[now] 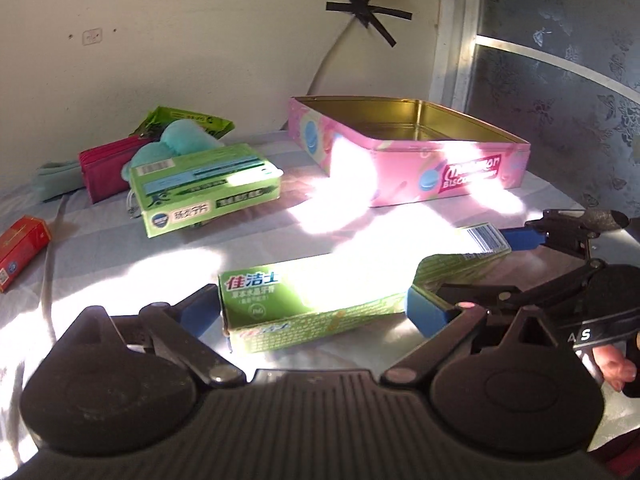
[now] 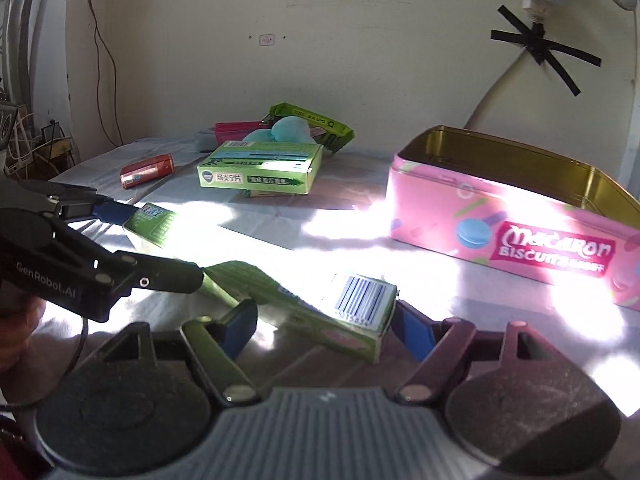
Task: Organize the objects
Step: 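Grasp the green toothpaste box with the right gripper and drop it into the pink tin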
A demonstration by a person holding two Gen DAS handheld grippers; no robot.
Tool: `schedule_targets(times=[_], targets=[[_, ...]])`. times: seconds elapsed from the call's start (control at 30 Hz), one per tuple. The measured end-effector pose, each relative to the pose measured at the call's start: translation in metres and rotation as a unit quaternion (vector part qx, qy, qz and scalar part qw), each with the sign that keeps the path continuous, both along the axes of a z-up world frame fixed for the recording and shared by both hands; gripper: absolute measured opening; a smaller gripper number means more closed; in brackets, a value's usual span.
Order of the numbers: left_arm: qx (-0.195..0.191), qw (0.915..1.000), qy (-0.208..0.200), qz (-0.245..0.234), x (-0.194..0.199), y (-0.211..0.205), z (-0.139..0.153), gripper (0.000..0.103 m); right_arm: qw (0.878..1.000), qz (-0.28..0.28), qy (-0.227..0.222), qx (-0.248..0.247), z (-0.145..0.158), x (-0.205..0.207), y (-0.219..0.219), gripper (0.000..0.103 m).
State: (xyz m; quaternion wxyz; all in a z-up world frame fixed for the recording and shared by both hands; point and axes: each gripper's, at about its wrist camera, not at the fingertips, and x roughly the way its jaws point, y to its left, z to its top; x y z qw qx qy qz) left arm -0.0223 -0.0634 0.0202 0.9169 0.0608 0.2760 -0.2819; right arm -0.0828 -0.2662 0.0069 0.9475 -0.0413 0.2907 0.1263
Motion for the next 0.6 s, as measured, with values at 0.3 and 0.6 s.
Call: schedule_targets(times=[0.3,0.6], targets=[[0.03,0.9964,-0.056,-0.057,0.006,-0.079,0.034,0.1,0.994,-0.082,-0.068,0.002,0.019,-0.021,-0.053,0.074],[0.03,0.9933,-0.096,-0.058,0.072,-0.165,0.055,0.1,0.981,-0.126,-0.142,-0.045,0.059,0.031,-0.123,0.075]])
